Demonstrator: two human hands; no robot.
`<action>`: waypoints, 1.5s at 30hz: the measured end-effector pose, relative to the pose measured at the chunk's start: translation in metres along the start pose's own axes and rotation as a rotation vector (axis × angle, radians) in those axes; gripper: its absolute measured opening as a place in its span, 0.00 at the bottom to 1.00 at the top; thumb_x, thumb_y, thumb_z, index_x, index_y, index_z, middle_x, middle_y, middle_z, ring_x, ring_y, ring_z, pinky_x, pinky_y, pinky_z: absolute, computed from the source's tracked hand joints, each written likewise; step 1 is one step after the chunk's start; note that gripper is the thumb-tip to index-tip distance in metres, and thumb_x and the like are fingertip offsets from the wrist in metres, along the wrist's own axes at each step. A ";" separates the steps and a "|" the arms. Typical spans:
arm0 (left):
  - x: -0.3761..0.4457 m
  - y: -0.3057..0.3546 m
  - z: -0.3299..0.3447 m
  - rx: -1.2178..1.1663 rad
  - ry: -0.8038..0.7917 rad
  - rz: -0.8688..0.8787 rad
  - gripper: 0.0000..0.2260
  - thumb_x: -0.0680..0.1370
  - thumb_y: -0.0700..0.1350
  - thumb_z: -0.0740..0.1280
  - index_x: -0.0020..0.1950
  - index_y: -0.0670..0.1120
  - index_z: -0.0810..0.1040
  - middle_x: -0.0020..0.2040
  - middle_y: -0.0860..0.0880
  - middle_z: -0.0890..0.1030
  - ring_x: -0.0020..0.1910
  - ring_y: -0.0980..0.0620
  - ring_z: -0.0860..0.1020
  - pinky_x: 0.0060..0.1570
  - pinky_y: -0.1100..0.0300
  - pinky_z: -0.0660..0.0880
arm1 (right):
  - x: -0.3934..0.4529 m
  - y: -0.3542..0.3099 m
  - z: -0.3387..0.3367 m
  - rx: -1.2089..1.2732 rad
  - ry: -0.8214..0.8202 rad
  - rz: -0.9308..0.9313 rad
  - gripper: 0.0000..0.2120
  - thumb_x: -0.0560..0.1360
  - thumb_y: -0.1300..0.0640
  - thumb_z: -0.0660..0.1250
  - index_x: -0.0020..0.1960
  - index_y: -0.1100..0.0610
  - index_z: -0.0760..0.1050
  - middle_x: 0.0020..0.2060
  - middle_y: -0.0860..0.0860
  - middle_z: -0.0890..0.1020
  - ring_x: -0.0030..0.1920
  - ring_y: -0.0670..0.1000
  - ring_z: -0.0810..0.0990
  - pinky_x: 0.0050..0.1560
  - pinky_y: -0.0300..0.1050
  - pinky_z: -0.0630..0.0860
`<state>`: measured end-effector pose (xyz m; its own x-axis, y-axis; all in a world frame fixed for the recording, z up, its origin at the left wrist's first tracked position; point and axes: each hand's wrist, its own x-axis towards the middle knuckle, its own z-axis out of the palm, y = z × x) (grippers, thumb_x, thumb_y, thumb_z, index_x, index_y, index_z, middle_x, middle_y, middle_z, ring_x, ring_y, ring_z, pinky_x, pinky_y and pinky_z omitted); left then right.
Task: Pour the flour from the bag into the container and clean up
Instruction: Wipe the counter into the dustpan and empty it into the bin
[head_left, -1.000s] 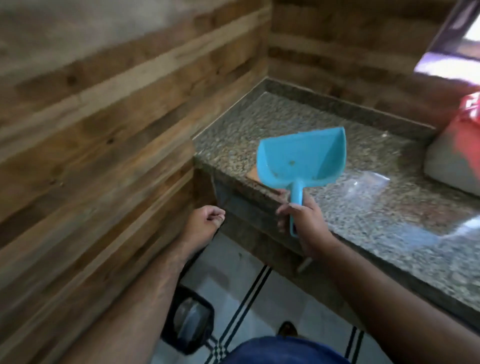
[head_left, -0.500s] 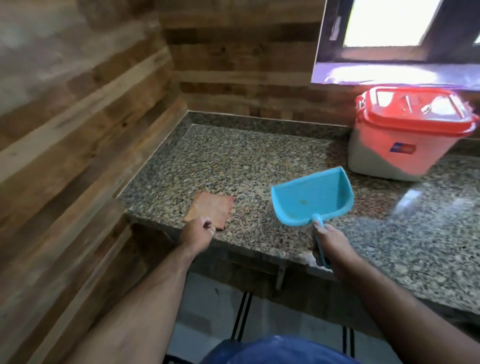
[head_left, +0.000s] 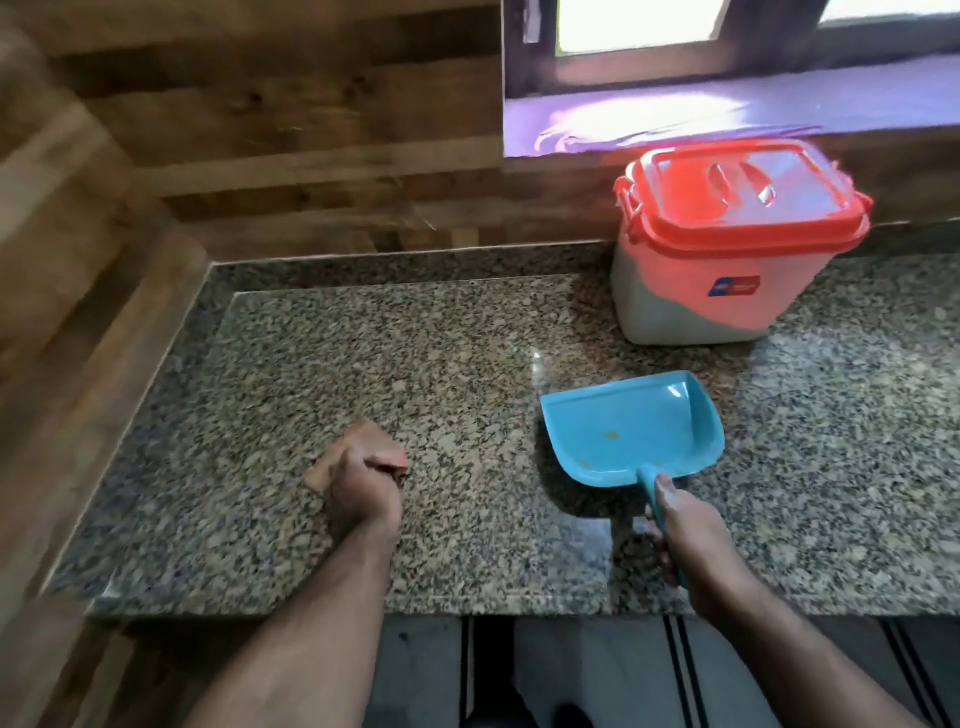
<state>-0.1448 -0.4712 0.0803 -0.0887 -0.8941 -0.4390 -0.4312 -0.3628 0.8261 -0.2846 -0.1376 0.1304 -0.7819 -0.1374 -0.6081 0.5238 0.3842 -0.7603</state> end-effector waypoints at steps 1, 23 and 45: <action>0.010 0.018 0.016 -0.032 -0.102 0.041 0.17 0.77 0.57 0.65 0.46 0.47 0.87 0.45 0.43 0.88 0.42 0.43 0.84 0.41 0.52 0.80 | 0.006 -0.002 0.000 -0.005 0.035 0.004 0.24 0.87 0.39 0.59 0.47 0.59 0.77 0.30 0.54 0.77 0.24 0.51 0.67 0.30 0.41 0.61; -0.047 0.037 0.250 1.216 -0.851 0.904 0.35 0.85 0.42 0.57 0.89 0.57 0.46 0.87 0.45 0.36 0.86 0.42 0.36 0.83 0.45 0.37 | -0.013 0.030 -0.051 0.204 0.288 0.160 0.23 0.87 0.39 0.58 0.42 0.54 0.71 0.25 0.50 0.70 0.20 0.48 0.61 0.26 0.35 0.59; -0.267 -0.073 0.126 0.111 -0.817 0.140 0.13 0.84 0.38 0.65 0.67 0.47 0.80 0.55 0.43 0.88 0.49 0.43 0.89 0.48 0.55 0.85 | -0.203 0.251 -0.141 0.204 0.111 0.248 0.24 0.87 0.38 0.57 0.46 0.57 0.74 0.25 0.49 0.72 0.22 0.48 0.63 0.26 0.39 0.60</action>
<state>-0.2032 -0.1730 0.0926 -0.7527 -0.4421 -0.4879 -0.4496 -0.1964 0.8714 -0.0424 0.1152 0.0954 -0.6486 0.0416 -0.7600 0.7504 0.2018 -0.6294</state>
